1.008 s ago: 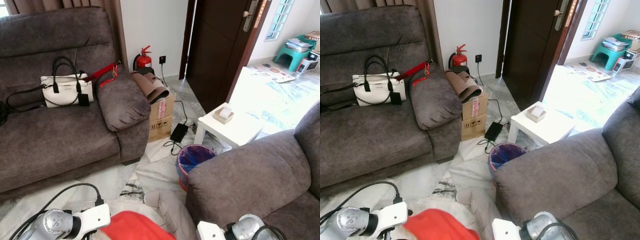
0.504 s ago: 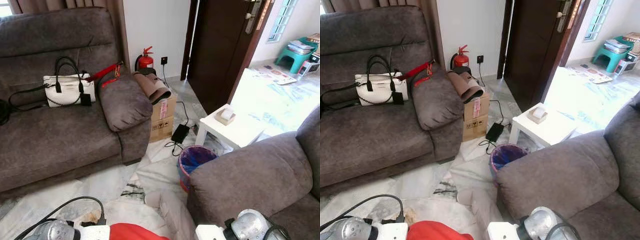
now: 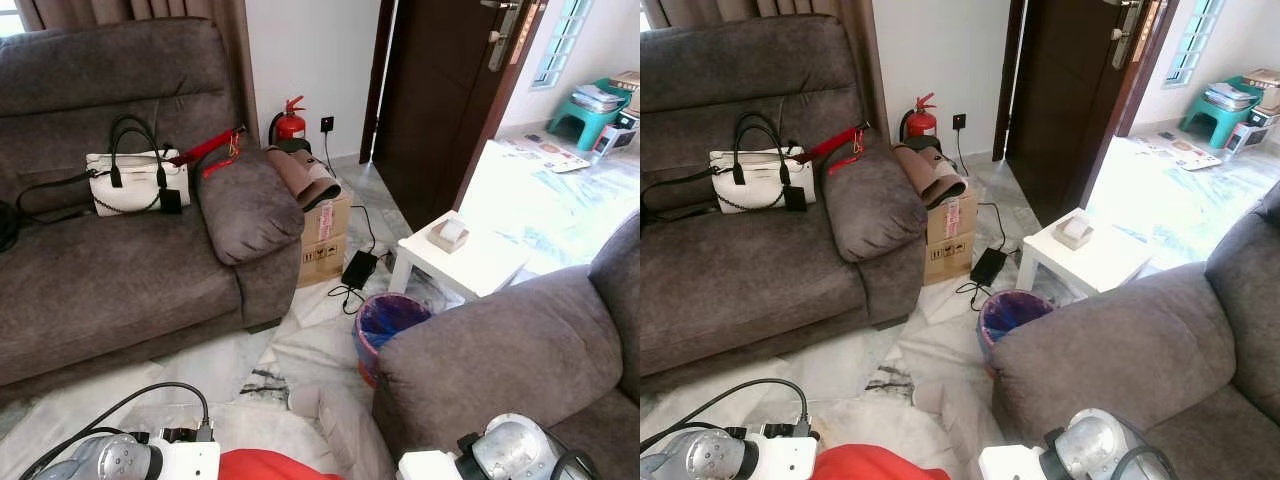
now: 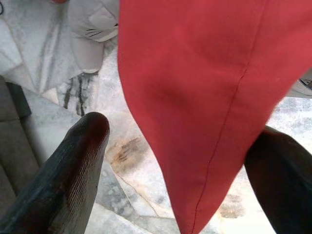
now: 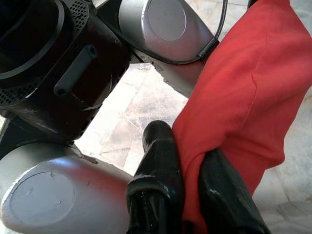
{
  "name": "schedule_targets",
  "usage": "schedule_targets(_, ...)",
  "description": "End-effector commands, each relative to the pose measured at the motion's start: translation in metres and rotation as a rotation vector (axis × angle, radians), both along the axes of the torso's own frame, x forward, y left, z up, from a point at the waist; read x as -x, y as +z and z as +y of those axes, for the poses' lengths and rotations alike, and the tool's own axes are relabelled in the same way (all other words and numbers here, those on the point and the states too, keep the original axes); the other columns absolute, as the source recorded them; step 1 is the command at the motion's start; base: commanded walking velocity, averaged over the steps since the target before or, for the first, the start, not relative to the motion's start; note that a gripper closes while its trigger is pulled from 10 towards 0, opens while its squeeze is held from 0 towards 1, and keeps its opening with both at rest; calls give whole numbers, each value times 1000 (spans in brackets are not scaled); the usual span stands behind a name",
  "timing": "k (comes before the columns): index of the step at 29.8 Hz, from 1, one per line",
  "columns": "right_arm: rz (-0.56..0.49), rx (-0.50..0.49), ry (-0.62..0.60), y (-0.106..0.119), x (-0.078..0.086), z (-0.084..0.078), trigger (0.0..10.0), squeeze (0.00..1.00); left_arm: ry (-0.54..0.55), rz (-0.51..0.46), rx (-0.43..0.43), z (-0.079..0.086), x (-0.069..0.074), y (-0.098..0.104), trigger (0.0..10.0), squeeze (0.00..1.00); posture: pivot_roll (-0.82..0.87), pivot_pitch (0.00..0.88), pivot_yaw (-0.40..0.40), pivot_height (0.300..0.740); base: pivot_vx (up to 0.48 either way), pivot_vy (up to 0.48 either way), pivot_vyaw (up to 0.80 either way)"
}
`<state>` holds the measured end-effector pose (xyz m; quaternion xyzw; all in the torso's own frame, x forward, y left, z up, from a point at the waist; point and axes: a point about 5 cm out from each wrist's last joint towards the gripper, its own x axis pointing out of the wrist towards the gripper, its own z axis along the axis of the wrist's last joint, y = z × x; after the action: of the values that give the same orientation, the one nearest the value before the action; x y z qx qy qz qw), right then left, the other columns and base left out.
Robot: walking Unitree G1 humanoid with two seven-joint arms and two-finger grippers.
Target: Move the pillow to the sofa from floor
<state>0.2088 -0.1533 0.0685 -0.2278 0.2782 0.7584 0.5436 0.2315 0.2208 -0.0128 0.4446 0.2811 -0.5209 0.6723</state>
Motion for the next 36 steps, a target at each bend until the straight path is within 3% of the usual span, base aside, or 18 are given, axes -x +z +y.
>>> schedule_targets(1, -29, -64, 43, 14, 0, 7, 10000, 0, -27, 18, -22, 1, 3, -3, 10000, 0, 113, 0, -15, 740, 0, 0, 0)
schedule_targets(11, -46, -65, 53, 25, 3, 7, 10000, 0, 34, 69, -29, -1, 18, -21, 10000, 0, 100, 0, -22, 740, 0, 0, 0)
schedule_targets(18, -48, -61, 45, 27, 4, 6, 10000, 0, 52, 43, -36, -2, 18, -24, 10000, 0, 95, 0, -24, 740, 0, 0, 0)
schedule_targets(19, -47, -61, 44, 27, 4, 6, 10000, 0, 55, 39, -39, -3, 18, -24, 5373, 0, 92, 0, -26, 740, 0, 0, 0)
schedule_targets(21, -45, -61, 43, 27, 4, 6, 10000, 0, 54, 33, -41, -4, 17, -25, 5373, 0, 91, 0, -27, 740, 0, 0, 0)
schedule_targets(22, -45, -60, 43, 27, 5, 6, 10000, 0, 51, 29, -45, -4, 17, -25, 0, 0, 90, 0, -27, 740, 0, 0, 0)
schedule_targets(29, -49, -75, 34, 29, 4, 6, 10000, 0, 66, -46, -52, -6, 10, -23, 0, 0, 87, 0, -31, 740, 0, 0, 0)
schedule_targets(36, -46, -71, 33, 29, 4, 6, 10000, 0, 61, -56, -41, -10, 8, -23, 0, 0, 87, 0, -34, 740, 0, 0, 0)
